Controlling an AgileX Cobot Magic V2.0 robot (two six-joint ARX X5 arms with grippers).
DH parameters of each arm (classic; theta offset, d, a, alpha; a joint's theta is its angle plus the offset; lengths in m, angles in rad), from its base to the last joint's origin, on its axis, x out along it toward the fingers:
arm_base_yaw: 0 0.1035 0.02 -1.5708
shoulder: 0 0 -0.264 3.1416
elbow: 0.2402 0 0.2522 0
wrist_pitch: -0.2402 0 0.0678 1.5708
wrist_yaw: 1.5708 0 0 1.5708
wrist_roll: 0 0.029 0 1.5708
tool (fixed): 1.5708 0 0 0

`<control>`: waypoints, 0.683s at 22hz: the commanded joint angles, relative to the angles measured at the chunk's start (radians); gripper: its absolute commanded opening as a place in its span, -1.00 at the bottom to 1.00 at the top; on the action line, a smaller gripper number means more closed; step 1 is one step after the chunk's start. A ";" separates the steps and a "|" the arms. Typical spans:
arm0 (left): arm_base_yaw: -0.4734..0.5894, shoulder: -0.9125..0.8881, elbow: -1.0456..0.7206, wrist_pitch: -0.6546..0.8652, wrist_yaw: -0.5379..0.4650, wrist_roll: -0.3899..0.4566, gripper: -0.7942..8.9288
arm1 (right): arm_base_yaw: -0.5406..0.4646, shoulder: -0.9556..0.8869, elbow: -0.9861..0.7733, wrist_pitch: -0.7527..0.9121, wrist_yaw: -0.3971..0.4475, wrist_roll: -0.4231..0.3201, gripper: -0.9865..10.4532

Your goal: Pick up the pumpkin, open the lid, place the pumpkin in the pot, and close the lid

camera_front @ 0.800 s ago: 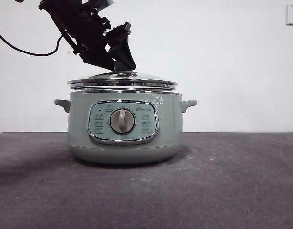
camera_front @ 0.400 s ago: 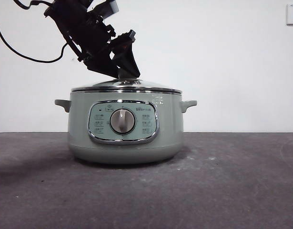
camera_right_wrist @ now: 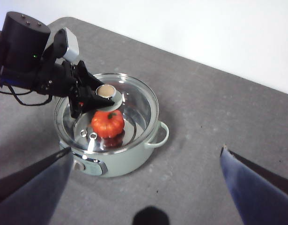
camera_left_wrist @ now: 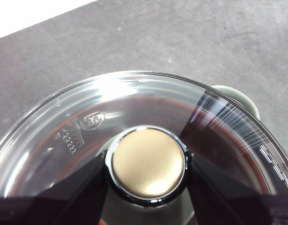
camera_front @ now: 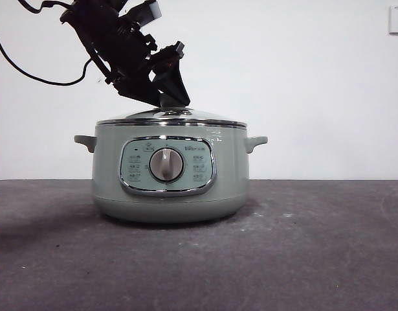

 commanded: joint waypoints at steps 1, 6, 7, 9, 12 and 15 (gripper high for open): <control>-0.003 0.006 0.006 -0.008 -0.009 0.006 -0.34 | 0.002 0.000 -0.001 -0.009 -0.002 0.012 0.21; -0.002 0.001 0.006 -0.017 -0.010 0.005 0.30 | 0.002 0.001 -0.001 -0.049 -0.002 0.013 0.21; -0.002 -0.004 0.006 -0.024 -0.010 0.005 0.30 | 0.002 0.001 -0.001 -0.058 -0.003 0.013 0.21; -0.002 -0.016 0.006 -0.032 -0.010 0.005 0.30 | 0.002 0.001 -0.001 -0.077 -0.004 0.013 0.21; -0.002 -0.048 0.006 -0.042 -0.009 0.003 0.30 | 0.002 0.001 -0.001 -0.103 -0.050 0.013 0.21; -0.002 -0.094 0.006 -0.071 -0.008 0.002 0.30 | 0.002 0.001 -0.001 -0.121 -0.115 0.014 0.21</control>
